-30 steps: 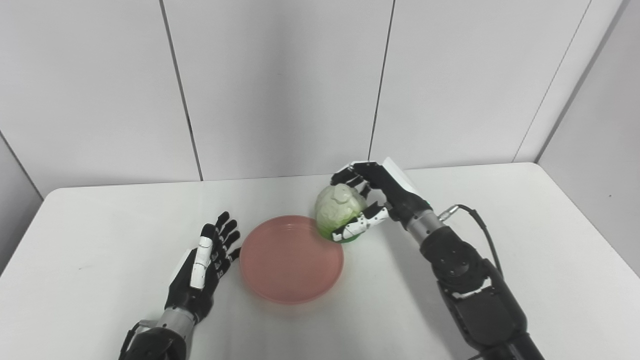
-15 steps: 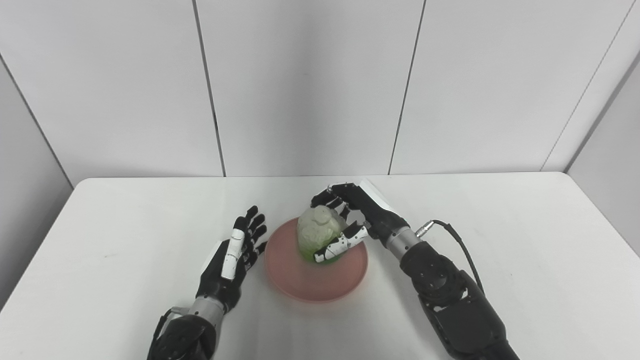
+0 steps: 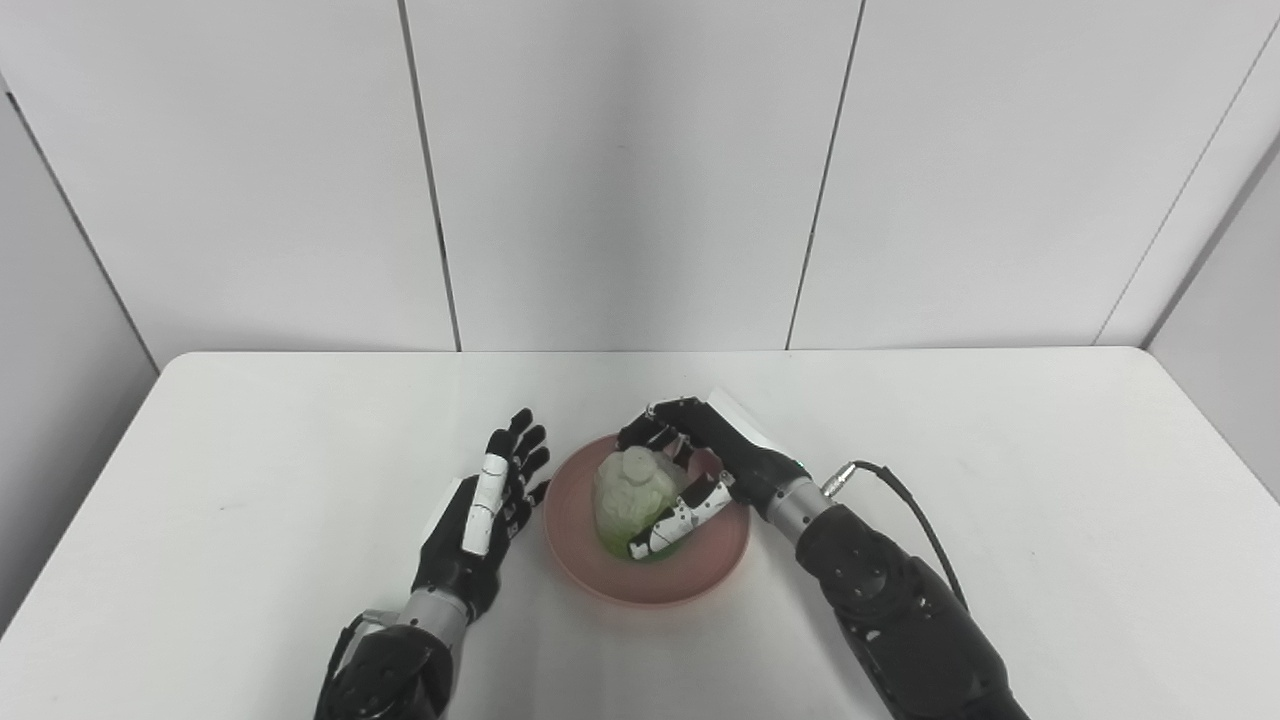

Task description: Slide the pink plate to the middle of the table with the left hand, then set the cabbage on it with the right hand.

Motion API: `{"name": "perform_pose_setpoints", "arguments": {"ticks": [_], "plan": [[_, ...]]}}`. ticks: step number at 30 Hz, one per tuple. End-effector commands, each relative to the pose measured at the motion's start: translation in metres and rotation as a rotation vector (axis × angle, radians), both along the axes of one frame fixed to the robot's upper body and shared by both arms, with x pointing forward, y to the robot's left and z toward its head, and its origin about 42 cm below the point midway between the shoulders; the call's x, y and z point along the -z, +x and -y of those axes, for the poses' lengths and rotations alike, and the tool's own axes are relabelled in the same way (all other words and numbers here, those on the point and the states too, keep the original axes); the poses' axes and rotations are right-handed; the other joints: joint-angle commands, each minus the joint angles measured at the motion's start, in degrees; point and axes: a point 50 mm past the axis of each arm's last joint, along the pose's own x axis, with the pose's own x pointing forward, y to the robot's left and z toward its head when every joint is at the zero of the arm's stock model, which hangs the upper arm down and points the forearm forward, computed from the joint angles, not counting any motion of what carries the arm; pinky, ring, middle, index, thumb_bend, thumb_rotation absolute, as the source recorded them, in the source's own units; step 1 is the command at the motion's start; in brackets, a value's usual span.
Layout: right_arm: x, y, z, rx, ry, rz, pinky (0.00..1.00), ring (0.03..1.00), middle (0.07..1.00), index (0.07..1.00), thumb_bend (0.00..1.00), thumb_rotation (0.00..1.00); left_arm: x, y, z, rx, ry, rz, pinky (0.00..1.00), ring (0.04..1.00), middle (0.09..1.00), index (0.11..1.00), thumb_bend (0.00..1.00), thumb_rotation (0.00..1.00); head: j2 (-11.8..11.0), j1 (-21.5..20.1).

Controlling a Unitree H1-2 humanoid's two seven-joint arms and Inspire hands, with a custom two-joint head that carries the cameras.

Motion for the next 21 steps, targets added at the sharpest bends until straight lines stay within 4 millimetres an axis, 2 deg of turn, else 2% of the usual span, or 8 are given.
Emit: {"name": "perform_pose_setpoints", "arguments": {"ticks": [1, 16, 17, 18, 20, 21], "plan": [[-0.019, 0.007, -0.010, -0.039, 0.011, 0.092, 0.37, 0.420, 0.464, 0.496, 0.53, 0.00, 0.016, -0.006, 0.003, 0.019, 0.026, -0.089, 1.00, 0.994, 0.999, 0.996, 0.85, 1.00, 0.04, 0.04], [-0.021, 0.001, -0.016, -0.114, -0.054, 0.153, 0.39, 0.433, 0.463, 0.507, 0.53, 0.00, 0.015, -0.005, 0.004, 0.029, 0.031, -0.081, 1.00, 0.996, 1.000, 0.998, 0.86, 1.00, 0.35, 0.06], [-0.022, 0.001, -0.017, -0.118, -0.074, 0.156, 0.44, 0.487, 0.475, 0.502, 0.53, 0.00, 0.015, -0.004, 0.004, 0.033, 0.031, -0.080, 1.00, 0.998, 1.000, 0.998, 0.86, 1.00, 0.33, 0.05], [-0.024, 0.000, -0.017, -0.124, -0.096, 0.164, 0.49, 0.537, 0.534, 0.496, 0.53, 0.07, 0.015, -0.004, 0.004, 0.033, 0.029, -0.080, 1.00, 0.998, 1.000, 0.999, 0.86, 1.00, 0.33, 0.06], [-0.027, -0.001, -0.017, -0.133, -0.131, 0.179, 0.53, 0.570, 0.577, 0.493, 0.52, 0.11, 0.015, -0.004, 0.004, 0.036, 0.024, -0.080, 1.00, 0.998, 1.000, 1.000, 0.86, 1.00, 0.30, 0.09], [-0.028, -0.001, -0.017, -0.135, -0.145, 0.184, 0.57, 0.604, 0.615, 0.578, 0.75, 0.09, 0.015, -0.005, 0.004, 0.036, 0.022, -0.080, 1.00, 1.000, 1.000, 1.000, 0.85, 1.00, 0.30, 0.09]]}}
